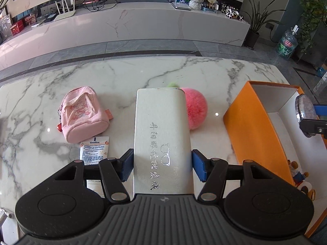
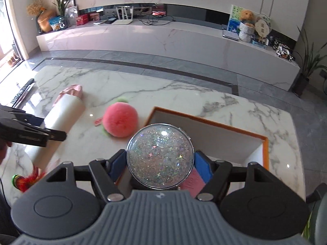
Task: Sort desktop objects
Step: 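Carry the glitter mirror into the orange box and open the right tool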
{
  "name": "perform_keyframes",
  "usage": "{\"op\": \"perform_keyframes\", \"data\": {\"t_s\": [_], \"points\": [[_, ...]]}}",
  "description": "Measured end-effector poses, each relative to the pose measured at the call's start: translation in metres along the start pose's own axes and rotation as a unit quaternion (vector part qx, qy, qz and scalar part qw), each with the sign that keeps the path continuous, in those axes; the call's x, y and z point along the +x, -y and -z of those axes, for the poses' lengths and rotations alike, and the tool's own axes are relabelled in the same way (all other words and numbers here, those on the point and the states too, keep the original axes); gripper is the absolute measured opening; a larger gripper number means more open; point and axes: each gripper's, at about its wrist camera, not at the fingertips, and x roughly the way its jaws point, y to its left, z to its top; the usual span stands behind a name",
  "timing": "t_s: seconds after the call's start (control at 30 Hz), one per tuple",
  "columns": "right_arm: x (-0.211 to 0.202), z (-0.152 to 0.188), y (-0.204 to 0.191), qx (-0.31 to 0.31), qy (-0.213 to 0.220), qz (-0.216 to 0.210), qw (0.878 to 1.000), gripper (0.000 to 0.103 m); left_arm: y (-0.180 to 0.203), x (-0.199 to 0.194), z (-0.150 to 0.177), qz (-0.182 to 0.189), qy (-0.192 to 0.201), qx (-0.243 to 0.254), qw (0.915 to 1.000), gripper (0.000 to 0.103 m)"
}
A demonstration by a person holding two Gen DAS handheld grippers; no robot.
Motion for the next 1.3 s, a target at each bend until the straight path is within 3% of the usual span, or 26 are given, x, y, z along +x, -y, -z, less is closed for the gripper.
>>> {"op": "perform_keyframes", "data": {"t_s": [0.17,0.4,0.63,0.9,1.07,1.13,1.3], "points": [[0.029,0.015,0.021,0.007,-0.030,-0.009,0.999,0.073,0.025,-0.007,-0.010,0.011,0.007,0.013,0.9998,0.069],[0.067,0.034,0.045,-0.010,-0.072,0.018,0.997,0.073,0.054,-0.008,-0.018,0.016,0.006,0.039,0.9991,0.069],[0.081,0.050,0.056,-0.022,-0.096,-0.045,0.994,0.073,0.073,-0.006,-0.029,0.023,0.002,0.052,0.9984,0.069],[0.088,0.052,0.051,-0.040,-0.111,-0.049,0.992,0.074,0.104,-0.009,-0.038,0.038,0.003,0.084,0.9957,0.069],[0.083,0.052,0.050,-0.042,-0.108,-0.048,0.992,0.076,0.133,-0.007,-0.046,0.045,0.000,0.126,0.9910,0.069],[0.074,0.050,0.055,-0.032,-0.093,-0.051,0.994,0.082,0.146,-0.006,-0.048,0.047,0.002,0.150,0.9876,0.069],[0.035,0.044,0.066,-0.003,-0.037,-0.088,0.995,0.083,0.173,0.003,-0.054,0.050,-0.003,0.188,0.9809,0.069]]}}
